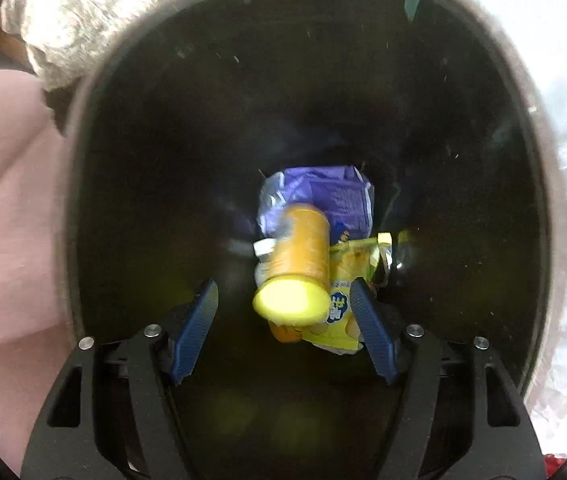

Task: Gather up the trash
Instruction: 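Carry chip bag and yellow can over the bin and release both, then return to the table and grasp the green leaves with the right tool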

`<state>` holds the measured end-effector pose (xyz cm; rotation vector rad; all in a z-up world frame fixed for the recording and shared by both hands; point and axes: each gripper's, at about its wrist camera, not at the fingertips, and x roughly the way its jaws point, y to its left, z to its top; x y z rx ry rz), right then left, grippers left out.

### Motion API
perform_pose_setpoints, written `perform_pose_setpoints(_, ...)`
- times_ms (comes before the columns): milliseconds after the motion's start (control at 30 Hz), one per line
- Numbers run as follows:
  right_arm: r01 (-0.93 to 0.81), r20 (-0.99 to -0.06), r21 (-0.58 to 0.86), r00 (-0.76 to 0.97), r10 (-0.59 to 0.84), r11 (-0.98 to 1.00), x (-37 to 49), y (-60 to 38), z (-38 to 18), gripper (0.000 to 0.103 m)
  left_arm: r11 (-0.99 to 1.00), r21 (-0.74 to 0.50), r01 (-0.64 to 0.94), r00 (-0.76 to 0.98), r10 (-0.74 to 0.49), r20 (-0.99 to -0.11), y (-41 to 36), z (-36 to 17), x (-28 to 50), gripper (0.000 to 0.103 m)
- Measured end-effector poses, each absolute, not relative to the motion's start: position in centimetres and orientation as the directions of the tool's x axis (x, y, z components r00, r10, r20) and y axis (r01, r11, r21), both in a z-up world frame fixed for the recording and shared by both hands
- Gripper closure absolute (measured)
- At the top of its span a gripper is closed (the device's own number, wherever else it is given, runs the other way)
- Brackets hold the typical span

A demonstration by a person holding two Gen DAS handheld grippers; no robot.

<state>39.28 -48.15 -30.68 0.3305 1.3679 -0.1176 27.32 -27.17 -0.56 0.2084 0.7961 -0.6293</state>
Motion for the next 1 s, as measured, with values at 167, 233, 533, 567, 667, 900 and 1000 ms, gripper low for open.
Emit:
perform_pose_setpoints(167,0.246,-0.932,0.209,0.343,0.117,0.946,36.4,-47.3,-26.8,0.034,0.800,-0.057,0.597,0.536,-0.451,-0.714,-25.9,-0.7,26.3,0.020)
perform_pose_setpoints(233,0.215,-0.902,0.205,0.420,0.099,0.955,35.0,-46.3,-24.8,0.034,0.804,-0.042,0.593,0.557,-0.448,-0.700,-25.1,-0.7,25.6,0.020)
perform_pose_setpoints(533,0.112,-0.713,0.302,0.686,0.147,0.947,25.3,-43.6,-15.3,0.027,0.826,-0.108,0.554,0.575,-0.473,-0.668,-18.8,-1.2,23.2,0.016)
perform_pose_setpoints(567,0.100,-0.693,0.311,0.704,0.154,0.945,24.8,-43.3,-14.6,0.027,0.832,-0.119,0.542,0.578,-0.472,-0.666,-17.8,-1.2,23.0,0.016)
perform_pose_setpoints(667,0.049,-0.643,0.331,0.743,0.188,0.942,22.7,-41.4,-12.3,0.027,0.849,-0.140,0.510,0.593,-0.465,-0.658,-15.0,-1.4,22.2,0.016)
perform_pose_setpoints(900,-0.065,-0.594,0.297,0.768,0.238,0.953,20.1,-35.8,-8.0,0.027,0.917,-0.084,0.391,0.682,-0.350,-0.642,-7.9,-1.7,20.3,0.016)
perform_pose_setpoints(1000,-0.128,-0.584,0.271,0.766,0.269,0.954,19.7,-33.1,-6.7,0.027,0.942,-0.099,0.321,0.698,-0.307,-0.647,-4.5,-2.0,20.1,0.016)
